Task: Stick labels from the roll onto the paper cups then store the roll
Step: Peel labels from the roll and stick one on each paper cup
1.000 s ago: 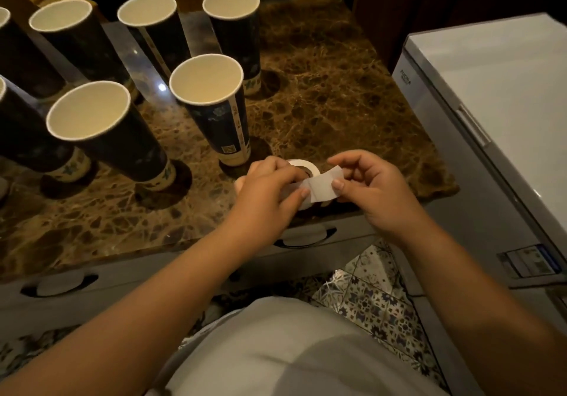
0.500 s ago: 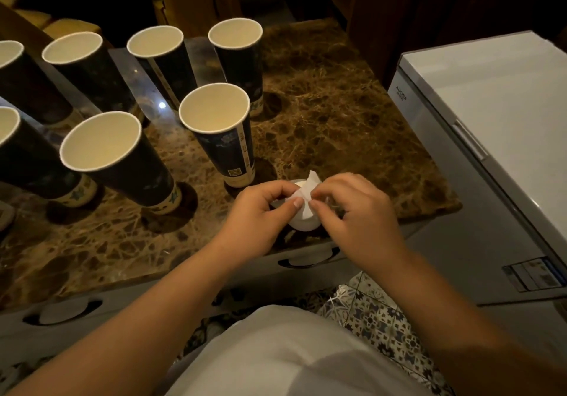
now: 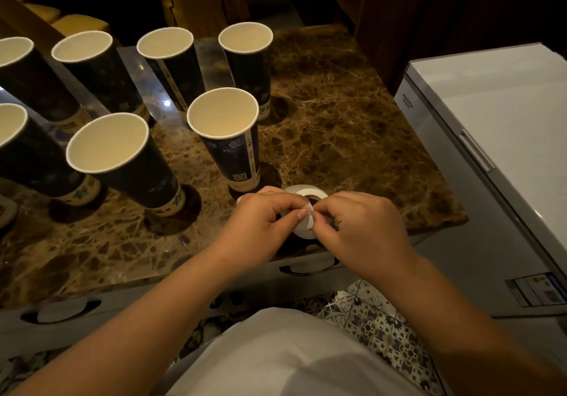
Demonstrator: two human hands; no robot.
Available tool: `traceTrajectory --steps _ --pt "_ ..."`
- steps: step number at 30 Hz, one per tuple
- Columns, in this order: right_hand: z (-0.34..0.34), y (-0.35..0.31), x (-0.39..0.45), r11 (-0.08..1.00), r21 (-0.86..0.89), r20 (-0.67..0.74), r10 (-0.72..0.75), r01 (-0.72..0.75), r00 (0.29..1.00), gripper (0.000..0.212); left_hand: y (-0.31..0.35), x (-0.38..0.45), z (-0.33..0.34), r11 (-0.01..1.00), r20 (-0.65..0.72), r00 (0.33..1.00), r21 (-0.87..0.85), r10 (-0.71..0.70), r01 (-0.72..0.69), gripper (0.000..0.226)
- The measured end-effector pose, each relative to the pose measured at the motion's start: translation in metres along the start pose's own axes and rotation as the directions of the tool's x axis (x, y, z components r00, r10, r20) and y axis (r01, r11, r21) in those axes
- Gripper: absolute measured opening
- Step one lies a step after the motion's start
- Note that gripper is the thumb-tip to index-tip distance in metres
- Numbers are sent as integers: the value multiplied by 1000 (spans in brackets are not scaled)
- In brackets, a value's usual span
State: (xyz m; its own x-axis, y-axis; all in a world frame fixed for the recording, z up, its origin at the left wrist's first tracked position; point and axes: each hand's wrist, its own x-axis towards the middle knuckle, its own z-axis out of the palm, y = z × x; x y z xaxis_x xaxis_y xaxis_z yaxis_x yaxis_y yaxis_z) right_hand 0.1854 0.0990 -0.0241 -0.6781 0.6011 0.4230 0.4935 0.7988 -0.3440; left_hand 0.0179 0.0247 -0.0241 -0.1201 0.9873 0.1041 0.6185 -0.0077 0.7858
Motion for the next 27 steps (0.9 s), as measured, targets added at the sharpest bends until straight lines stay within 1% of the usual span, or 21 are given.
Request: traceTrajectory --steps 3,5,6,7,9,11,12,13,14,15,16,17,18,19,20,21,22,23,25,27 --pt "0 -1 2 999 -40 -12 34 -34 999 19 4 0 3 1000 -31 999 -11 -27 27 17" --pt "-4 -1 5 993 53 -28 109 -107 994 17 8 -1 5 998 -61 996 -35 -59 57 17" --pt "-7 0 7 976 132 -33 178 -173 983 14 9 -1 6 995 -82 993 -51 -84 80 17" --pt "-10 2 8 943 218 -31 266 -253 964 12 9 -2 7 992 -110 988 -70 -113 105 16" --pt "-17 9 10 826 376 -5 456 -421 890 15 10 -3 8 981 -161 970 -88 -184 171 16" --pt "-24 19 10 703 486 10 589 -519 808 17 12 -1 10 975 -171 960 -31 -221 219 25" --pt "-28 22 9 684 500 -10 617 -531 787 18 13 0 11 975 -176 960 15 -217 223 33" --pt "-31 23 8 715 469 -60 612 -519 789 18 15 1 11 975 -195 963 86 -185 205 40" --pt "-33 23 7 785 392 -131 564 -480 815 16 19 2 10 972 -224 967 171 -123 163 43" --pt "-36 21 5 870 281 -203 467 -406 861 14 23 2 10 967 -251 967 232 -47 107 41" --pt "-36 18 3 940 151 -258 335 -305 906 13 29 2 9 969 -273 962 237 -1 69 32" --pt "-36 14 0 980 27 -293 199 -200 935 14 36 1 8 987 -274 962 149 -17 60 20" --pt "-35 10 -2 991 -72 -313 83 -111 946 17 44 1 6 994 -234 966 -20 -107 105 17" --pt "-33 6 -4 989 -143 -324 0 -49 946 18 50 1 4 955 -145 962 -219 -233 199 25" --pt "-31 1 -6 981 -194 -331 -58 -8 942 19 56 0 1 869 -41 937 -391 -346 304 35" --pt "-31 -4 -7 973 -229 -333 -99 21 938 18 60 0 -3 764 63 903 -511 -425 395 41" --pt "-30 -9 -8 966 -253 -331 -131 45 934 17 63 0 -6 672 139 873 -586 -468 454 42" --pt "-29 -13 -9 961 -267 -326 -156 68 933 16 63 -1 -9 618 182 856 -622 -484 482 40" --pt "-28 -17 -12 958 -262 -298 -192 113 935 17 62 -4 -12 587 201 844 -638 -497 498 30" --pt "-28 -17 -12 958 -230 -260 -231 172 938 17 58 -6 -14 609 180 840 -614 -511 502 20"
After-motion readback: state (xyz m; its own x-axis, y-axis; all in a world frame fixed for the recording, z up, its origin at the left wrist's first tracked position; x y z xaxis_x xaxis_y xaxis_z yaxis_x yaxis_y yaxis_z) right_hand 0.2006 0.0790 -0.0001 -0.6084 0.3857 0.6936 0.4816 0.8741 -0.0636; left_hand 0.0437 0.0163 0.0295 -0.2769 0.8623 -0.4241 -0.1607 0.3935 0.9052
